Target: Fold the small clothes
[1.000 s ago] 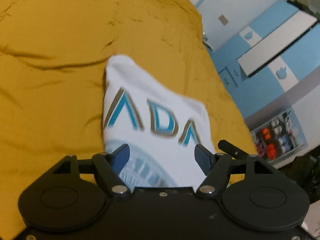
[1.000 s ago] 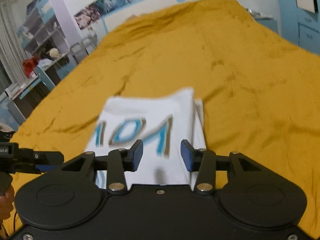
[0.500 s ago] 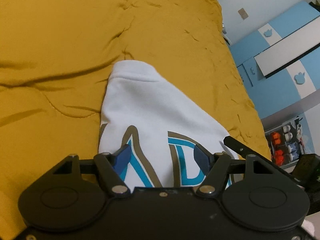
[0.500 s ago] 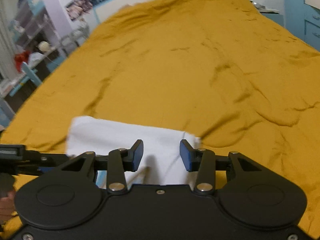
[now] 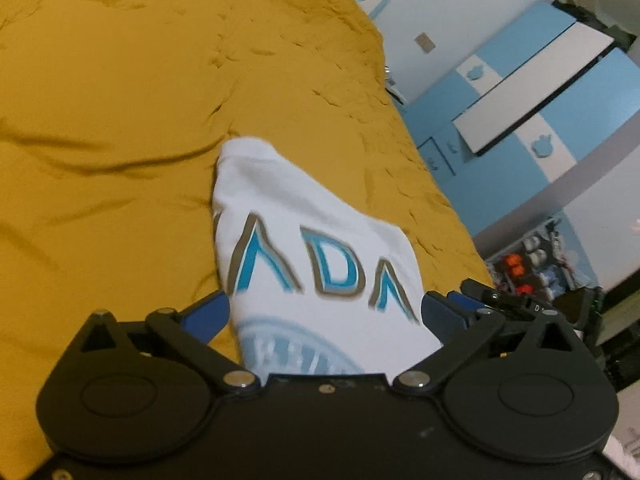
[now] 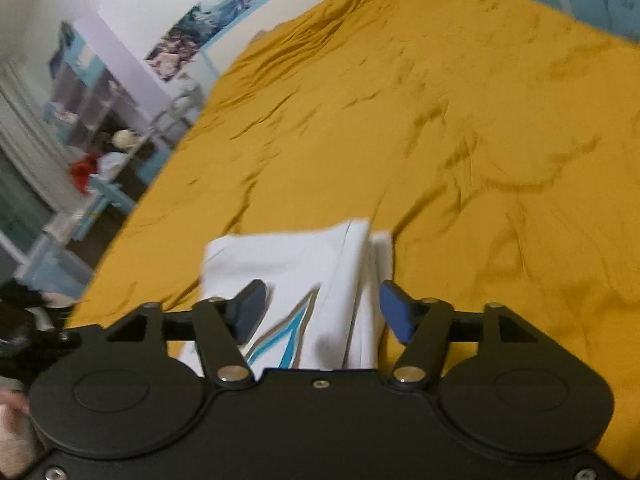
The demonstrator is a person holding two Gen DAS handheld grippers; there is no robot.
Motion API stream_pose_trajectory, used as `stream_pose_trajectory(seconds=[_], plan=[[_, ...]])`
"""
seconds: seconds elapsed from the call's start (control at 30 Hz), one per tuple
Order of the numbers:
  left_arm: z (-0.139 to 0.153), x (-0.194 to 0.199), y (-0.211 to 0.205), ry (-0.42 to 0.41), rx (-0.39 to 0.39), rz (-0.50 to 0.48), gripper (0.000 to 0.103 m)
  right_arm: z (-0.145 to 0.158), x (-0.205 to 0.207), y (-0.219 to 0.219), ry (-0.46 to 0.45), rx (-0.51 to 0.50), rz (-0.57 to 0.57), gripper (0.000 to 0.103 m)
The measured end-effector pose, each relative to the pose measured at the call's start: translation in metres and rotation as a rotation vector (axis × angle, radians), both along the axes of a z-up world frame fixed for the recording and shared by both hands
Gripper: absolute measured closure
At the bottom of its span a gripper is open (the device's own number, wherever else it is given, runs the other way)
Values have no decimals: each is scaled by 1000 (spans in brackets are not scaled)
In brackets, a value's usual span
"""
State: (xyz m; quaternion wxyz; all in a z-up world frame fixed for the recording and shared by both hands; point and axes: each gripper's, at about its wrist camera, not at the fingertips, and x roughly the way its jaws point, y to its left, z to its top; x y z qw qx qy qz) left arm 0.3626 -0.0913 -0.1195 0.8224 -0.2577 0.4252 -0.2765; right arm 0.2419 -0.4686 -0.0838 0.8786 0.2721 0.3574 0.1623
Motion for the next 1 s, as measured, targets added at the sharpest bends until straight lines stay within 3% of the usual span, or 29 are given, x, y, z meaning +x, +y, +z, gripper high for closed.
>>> stream_pose_trajectory(seconds=[0.13,0.2,0.3,0.77,1.0], plan=[[-28,-10,16,93,-47,20,0,-14,-18,-16,56,62,47,31],[-43,-7,18,144,-72,26,0,-21,-18,-20,79,84,57,20],[-60,0,12,179,-100,7,0,-35,-14,-25,114,171,86,20],[-74,41,-39,182,-74,-110,0,-64,25,-3,145,271,190,19],[-74,44,-62,156,-22,-124,0,-68,39,17,147,269,217,7]])
